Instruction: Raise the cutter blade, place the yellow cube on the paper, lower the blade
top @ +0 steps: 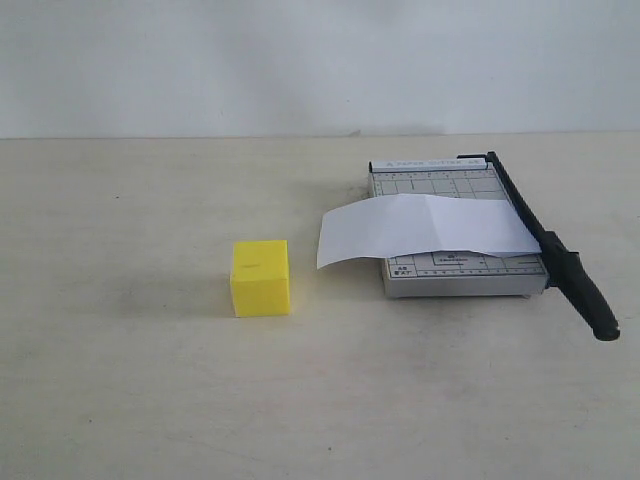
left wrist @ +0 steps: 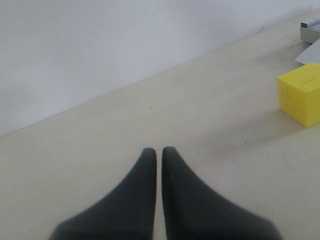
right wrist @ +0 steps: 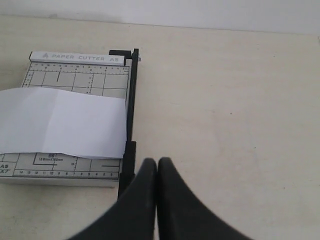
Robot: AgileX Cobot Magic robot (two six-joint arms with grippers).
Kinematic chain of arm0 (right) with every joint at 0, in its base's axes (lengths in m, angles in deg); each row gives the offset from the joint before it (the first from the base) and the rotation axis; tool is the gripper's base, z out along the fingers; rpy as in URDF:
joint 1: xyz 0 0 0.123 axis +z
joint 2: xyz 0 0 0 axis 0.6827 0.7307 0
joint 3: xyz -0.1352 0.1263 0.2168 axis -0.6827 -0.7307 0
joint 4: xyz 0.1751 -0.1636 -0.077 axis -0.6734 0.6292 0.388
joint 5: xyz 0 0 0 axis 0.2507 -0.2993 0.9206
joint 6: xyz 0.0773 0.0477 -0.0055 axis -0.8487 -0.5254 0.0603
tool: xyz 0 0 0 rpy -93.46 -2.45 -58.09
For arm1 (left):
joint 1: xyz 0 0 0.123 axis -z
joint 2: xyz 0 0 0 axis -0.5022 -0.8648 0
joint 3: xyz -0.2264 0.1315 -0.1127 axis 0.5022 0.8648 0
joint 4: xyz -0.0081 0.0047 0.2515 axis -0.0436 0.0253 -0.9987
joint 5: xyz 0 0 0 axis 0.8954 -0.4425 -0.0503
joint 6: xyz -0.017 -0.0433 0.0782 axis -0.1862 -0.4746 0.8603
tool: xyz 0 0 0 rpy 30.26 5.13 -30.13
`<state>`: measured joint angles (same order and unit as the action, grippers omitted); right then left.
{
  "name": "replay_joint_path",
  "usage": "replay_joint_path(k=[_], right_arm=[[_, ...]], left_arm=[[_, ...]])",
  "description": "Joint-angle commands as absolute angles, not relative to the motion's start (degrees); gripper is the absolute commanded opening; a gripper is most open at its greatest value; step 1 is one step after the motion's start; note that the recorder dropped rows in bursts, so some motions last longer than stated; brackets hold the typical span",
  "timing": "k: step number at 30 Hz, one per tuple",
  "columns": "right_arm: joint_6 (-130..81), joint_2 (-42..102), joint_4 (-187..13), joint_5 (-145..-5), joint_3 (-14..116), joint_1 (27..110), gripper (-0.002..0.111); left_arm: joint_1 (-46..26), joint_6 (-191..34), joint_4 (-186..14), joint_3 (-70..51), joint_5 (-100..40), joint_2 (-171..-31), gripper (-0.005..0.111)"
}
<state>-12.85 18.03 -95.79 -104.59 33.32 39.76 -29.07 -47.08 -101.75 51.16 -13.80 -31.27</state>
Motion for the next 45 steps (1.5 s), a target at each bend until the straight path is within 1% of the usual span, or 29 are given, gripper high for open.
replay_joint_path(k=[1,2,3,4,5,7,9,10,11,13,16,23,32,35,41,45], right_arm=[[-14.09,18.36,-95.27,-105.62,33.69,39.61,0.001],[-13.91,18.82,-95.14,-105.86,33.69,39.61,0.002],[-13.54,19.24,-95.13,-105.86,33.69,39.61,0.005],[-13.3,19.92,-95.05,-106.0,33.69,39.61,0.011],[-13.3,20.77,-95.05,-106.16,33.69,39.61,0.02],[-13.87,22.88,-95.05,-107.69,33.69,39.61,0.043],[-14.6,27.7,-95.05,-112.62,33.69,39.61,0.074],[-14.47,29.63,-95.05,-114.87,33.69,39.61,0.073],[-13.39,33.03,-94.9,-117.61,33.69,39.61,0.067],[-12.19,36.13,-95.63,-117.98,33.69,39.61,0.065],[-8.52,39.56,-100.01,-115.78,33.69,39.61,0.065],[-2.04,40.92,-104.76,-112.66,33.85,39.61,0.065],[0.99,49.59,-104.43,-118.66,42.57,39.61,0.065],[1.99,52.37,-104.16,-119.09,43.27,39.91,0.065],[1.08,55.92,-98.8,-117.83,43.51,43.72,0.065],[0.2,57.38,-97.88,-115.58,43.51,44.18,0.065]], left_arm=[[-28.82,-47.11,-101.76,51.04,-14.1,-31.08,0.004],[-28.82,-47.11,-101.76,51.04,-14.1,-31.08,0.004],[-28.82,-47.11,-101.76,51.04,-14.1,-31.08,0.004],[-28.82,-47.11,-101.76,51.04,-14.1,-31.08,0.004],[-28.82,-47.11,-101.76,51.04,-14.1,-31.08,0.004],[-28.82,-47.11,-101.76,51.04,-14.1,-31.08,0.004],[-28.82,-47.11,-101.76,51.04,-14.1,-31.08,0.004],[-28.82,-47.11,-101.76,51.04,-14.1,-31.08,0.004],[-28.82,-47.11,-101.76,51.04,-14.1,-31.08,0.004],[-28.82,-47.11,-101.76,51.04,-14.1,-31.08,0.004],[-28.82,-47.11,-101.76,51.04,-14.1,-31.08,0.004],[-28.82,-47.11,-101.76,51.04,-14.1,-31.08,0.004],[-28.82,-47.11,-101.76,51.04,-14.1,-31.08,0.004],[-28.82,-47.11,-101.76,51.04,-14.1,-31.08,0.004],[-28.82,-47.11,-101.76,51.04,-14.1,-31.08,0.004],[-28.82,-47.11,-101.76,51.04,-14.1,-31.08,0.004]])
